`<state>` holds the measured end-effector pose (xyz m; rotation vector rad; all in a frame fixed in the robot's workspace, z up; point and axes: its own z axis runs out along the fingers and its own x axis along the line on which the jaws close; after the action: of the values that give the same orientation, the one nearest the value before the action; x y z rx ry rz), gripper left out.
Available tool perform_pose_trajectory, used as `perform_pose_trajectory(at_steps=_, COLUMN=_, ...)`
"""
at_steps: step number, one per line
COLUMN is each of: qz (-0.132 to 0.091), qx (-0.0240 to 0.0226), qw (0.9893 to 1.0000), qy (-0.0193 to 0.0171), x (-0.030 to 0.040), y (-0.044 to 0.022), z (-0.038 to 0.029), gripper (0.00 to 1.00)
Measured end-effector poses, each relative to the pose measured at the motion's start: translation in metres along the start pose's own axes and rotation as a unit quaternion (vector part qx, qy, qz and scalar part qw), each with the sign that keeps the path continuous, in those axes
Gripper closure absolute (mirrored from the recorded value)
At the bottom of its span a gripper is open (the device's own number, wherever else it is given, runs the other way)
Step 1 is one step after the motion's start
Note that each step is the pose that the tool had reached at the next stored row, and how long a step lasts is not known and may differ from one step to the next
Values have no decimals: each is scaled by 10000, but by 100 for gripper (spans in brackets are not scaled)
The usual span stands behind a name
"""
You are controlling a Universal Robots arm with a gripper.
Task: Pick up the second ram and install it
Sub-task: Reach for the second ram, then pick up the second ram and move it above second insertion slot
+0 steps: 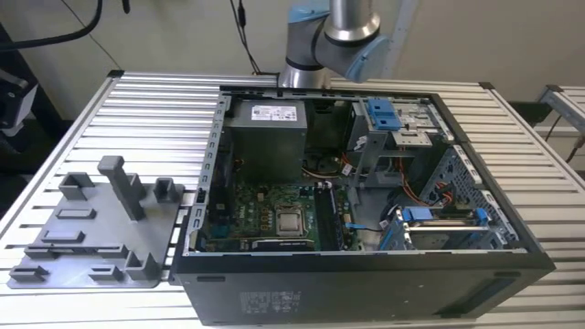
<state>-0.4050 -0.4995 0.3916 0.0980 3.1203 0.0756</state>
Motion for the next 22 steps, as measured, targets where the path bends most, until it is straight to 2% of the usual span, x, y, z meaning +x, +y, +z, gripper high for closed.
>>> perform_pose_trajectory(at_steps=6, qz=0, qx=1, qw=10000, qy=4, x=-39, y=-143, z=-4, gripper=89)
perform_pose_trajectory(at_steps=9, qz=1, qx=1, qw=10000, qy=12, x=-72, y=-144, z=6, gripper=89)
perform_pose_trajectory(at_steps=11, qz=1, qx=2, qw=10000, qy=28, x=-73, y=-131, z=17, gripper=89)
perform_pose_trajectory(at_steps=14, qz=-34, qx=1, qw=10000, qy=32, x=-71, y=-92, z=30, gripper=89)
perform_pose_trajectory(at_steps=22, qz=-46, qx=2, qw=10000, qy=38, x=-70, y=-87, z=31, gripper=89)
